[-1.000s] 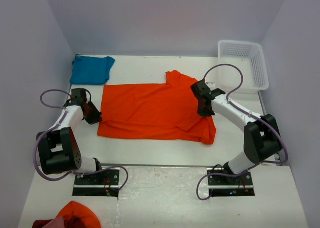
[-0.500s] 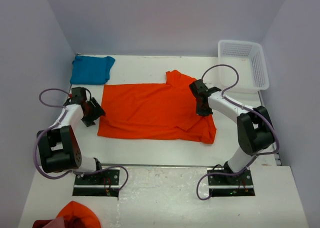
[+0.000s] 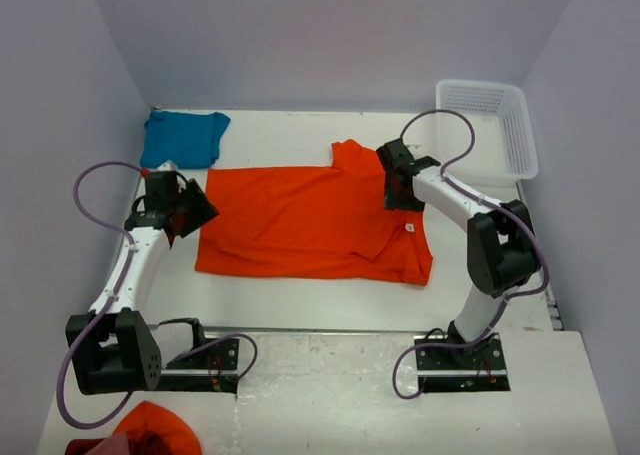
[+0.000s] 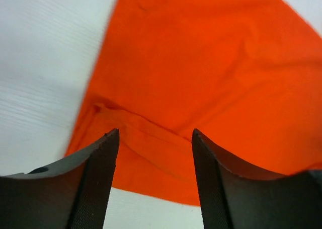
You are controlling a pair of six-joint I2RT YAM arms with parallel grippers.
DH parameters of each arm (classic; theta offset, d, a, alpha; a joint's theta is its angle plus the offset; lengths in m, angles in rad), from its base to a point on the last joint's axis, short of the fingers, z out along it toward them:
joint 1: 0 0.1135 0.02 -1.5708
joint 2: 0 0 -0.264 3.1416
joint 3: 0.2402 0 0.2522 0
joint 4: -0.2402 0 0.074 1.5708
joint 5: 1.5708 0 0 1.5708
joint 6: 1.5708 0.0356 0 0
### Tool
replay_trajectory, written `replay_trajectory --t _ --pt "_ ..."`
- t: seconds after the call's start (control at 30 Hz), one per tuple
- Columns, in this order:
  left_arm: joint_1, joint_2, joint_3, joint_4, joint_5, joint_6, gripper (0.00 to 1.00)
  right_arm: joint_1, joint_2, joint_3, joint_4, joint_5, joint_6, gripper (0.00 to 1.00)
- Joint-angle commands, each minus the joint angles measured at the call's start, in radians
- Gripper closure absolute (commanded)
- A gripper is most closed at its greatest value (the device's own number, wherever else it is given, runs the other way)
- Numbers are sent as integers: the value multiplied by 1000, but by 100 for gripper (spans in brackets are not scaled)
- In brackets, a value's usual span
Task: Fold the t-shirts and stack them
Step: Fold the flattened tshirt in 1/3 of the way
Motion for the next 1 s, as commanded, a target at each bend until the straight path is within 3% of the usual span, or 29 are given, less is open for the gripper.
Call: replay_trajectory --t 0.0,0.1,0.23,0.37,0.57,0.97 --pt "-59 6 -55 46 142 -23 40 -25 -1 90 13 72 -41 43" --pt "-73 6 -78 65 180 -30 59 -28 -15 145 -37 68 -68 36" --pt "-73 3 -87 68 192 -27 100 -25 -151 20 -10 -116 -46 39" --pt "-75 39 -101 81 198 -36 100 6 -265 -160 89 -255 -24 53" --pt "-73 87 -125 111 195 -30 100 119 -290 -254 154 -265 10 42" --pt "-73 139 -122 103 194 -8 100 173 -293 -388 291 -345 96 52"
